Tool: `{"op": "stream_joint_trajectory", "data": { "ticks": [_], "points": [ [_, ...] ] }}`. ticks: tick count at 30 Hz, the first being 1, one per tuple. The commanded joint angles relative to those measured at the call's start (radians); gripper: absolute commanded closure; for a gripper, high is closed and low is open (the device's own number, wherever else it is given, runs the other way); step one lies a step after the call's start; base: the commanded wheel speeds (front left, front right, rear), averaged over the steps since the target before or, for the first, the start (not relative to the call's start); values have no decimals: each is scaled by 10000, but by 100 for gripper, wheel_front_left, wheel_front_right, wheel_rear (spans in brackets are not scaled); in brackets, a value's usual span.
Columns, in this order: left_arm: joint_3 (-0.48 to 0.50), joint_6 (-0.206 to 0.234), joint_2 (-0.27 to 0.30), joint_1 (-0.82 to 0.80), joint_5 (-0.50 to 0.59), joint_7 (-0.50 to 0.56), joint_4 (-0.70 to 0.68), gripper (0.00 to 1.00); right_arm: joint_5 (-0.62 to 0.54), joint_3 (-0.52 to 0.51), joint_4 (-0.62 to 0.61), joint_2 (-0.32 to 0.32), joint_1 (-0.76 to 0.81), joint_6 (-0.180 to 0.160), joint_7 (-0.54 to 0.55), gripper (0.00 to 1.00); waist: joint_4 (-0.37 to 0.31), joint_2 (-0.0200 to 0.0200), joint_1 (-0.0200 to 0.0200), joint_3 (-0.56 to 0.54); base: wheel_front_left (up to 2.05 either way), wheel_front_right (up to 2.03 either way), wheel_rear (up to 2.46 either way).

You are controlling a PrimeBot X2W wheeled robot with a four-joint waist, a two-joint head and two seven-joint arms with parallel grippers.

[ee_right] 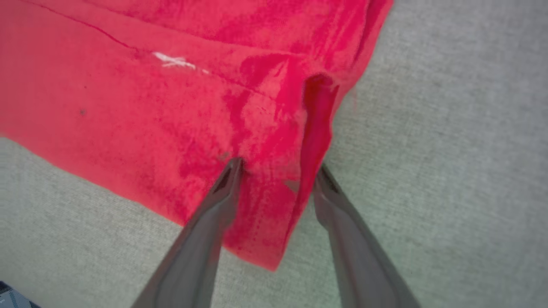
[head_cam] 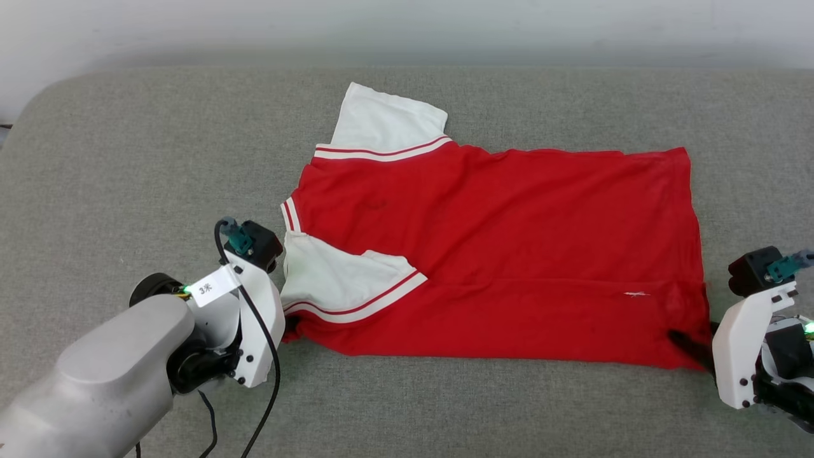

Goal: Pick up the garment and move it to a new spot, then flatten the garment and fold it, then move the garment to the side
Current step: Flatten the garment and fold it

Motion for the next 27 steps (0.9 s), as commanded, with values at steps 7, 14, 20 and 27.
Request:
{"op": "stream_joint_trajectory", "data": {
  "ticks": [7, 14, 20, 27],
  "points": [
    [83, -36, 117, 537, -247, -381, 51, 100, 259, 58, -435, -181, 384, 11, -849, 100, -151, 0, 0, -553, 0, 0, 0],
    [150, 85, 718, 926, -380, -549, -483, 100, 396, -316, -1178, -625, 802, 11, -1114, 100, -215, 0, 0, -1074, 0, 0, 0],
    [109, 382, 1270, 1250, -411, -465, -1374, 100, 402, -781, -1847, -884, 1365, 11, -857, 100, -193, 0, 0, -1335, 0, 0, 0],
    [-65, 758, 1805, 1842, -465, -327, -2568, 100, 317, -1493, -2787, -1005, 2406, 11, -443, 100, -177, 0, 0, -1478, 0, 0, 0]
  ]
}}
